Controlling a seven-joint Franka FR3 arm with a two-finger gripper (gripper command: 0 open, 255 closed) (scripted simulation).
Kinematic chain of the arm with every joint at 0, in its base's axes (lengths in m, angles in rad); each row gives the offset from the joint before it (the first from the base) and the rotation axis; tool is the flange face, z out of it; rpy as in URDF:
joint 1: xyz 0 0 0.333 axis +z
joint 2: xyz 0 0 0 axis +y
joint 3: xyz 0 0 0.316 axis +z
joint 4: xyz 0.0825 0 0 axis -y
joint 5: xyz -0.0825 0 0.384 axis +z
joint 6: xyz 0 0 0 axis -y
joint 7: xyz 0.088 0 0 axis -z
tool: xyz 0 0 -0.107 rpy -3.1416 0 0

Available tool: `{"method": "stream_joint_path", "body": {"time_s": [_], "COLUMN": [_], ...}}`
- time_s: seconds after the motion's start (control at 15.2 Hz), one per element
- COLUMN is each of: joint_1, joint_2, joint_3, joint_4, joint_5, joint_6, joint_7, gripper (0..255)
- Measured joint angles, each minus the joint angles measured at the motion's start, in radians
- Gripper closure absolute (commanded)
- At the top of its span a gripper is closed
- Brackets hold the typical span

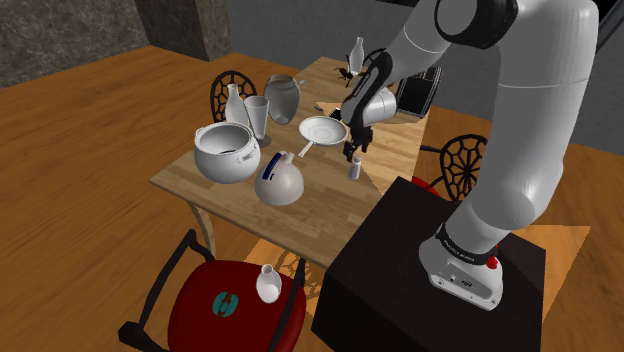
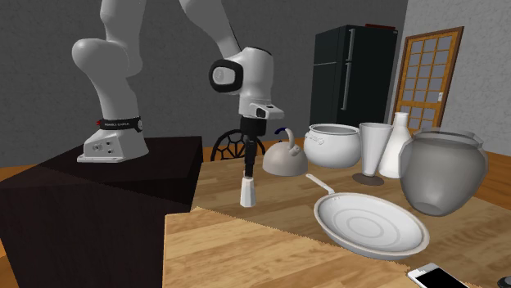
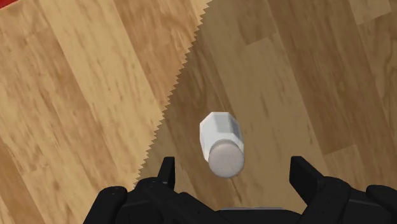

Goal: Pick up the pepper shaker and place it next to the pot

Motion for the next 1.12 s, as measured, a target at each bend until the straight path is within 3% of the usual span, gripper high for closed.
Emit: {"method": "stream_joint_path", "body": {"time_s": [0.4, 0.79, 0.86, 1.12], "joint_1": [-0.028, -0.034, -0.034, -0.034], "joint_2": [0.082, 0.093, 0.093, 0.093], "joint_3": [0.031, 0.035, 0.035, 0.035], "joint_4": [0.016, 0.019, 0.019, 0.019], "joint_5": [0.034, 0.039, 0.039, 0.039], "joint_6": [0.065, 0.073, 0.073, 0.073], "joint_7": [-0.026, -0.03, -0.03, -0.03], "gripper": [0, 0, 255, 255]}}
